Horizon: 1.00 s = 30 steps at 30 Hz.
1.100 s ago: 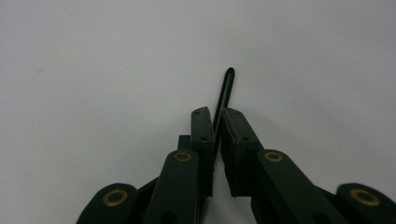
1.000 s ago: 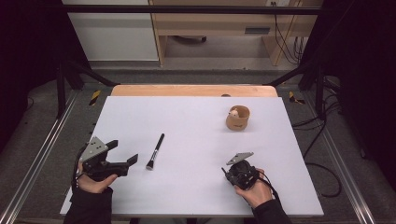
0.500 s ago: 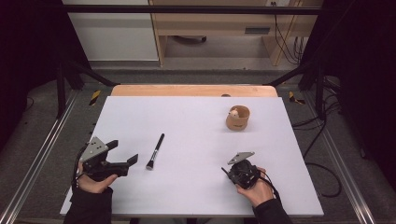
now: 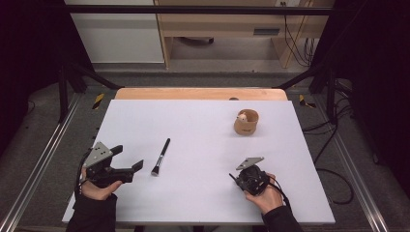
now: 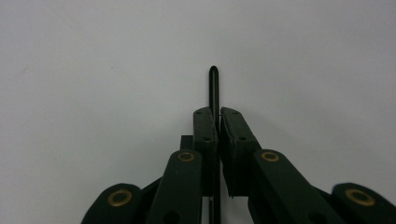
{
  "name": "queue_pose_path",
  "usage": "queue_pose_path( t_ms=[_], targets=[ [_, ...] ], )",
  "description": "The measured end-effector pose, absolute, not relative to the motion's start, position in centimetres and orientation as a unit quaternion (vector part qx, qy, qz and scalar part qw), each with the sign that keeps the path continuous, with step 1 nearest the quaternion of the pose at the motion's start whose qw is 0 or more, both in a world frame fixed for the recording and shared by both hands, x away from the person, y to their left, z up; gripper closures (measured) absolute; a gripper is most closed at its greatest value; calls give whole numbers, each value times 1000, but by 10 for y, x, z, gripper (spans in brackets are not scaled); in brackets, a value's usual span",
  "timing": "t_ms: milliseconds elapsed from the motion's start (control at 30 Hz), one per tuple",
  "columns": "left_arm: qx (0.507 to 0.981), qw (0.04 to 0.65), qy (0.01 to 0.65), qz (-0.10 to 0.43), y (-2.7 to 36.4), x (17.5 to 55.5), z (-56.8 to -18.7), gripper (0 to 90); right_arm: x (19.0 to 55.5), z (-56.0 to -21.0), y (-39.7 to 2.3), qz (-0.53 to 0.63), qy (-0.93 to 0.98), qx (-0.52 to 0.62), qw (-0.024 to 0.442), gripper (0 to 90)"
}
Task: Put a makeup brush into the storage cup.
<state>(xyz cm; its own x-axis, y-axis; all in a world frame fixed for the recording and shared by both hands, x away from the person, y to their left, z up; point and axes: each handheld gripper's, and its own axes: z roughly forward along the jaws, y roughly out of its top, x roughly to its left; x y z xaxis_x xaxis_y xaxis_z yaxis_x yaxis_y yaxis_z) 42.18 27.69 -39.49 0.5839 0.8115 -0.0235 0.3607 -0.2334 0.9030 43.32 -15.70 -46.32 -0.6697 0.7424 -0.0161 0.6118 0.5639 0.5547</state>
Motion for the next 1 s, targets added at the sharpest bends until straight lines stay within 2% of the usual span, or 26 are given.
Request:
queue_pose_path(
  t_ms=[300,600,767,1000],
  targets=[
    [750,480,391,234,277,422,-395,68,434,-465,-156,281,879,371,108,847],
    [755,479,386,229,273,423,-396,69,435,-453,-160,279,875,384,98,654],
    [755,480,385,229,274,422,-395,69,438,-440,-157,234,896,368,86,626],
    [750,484,387,231,276,421,-393,70,443,-435,-152,190,910,362,71,658]
  ],
)
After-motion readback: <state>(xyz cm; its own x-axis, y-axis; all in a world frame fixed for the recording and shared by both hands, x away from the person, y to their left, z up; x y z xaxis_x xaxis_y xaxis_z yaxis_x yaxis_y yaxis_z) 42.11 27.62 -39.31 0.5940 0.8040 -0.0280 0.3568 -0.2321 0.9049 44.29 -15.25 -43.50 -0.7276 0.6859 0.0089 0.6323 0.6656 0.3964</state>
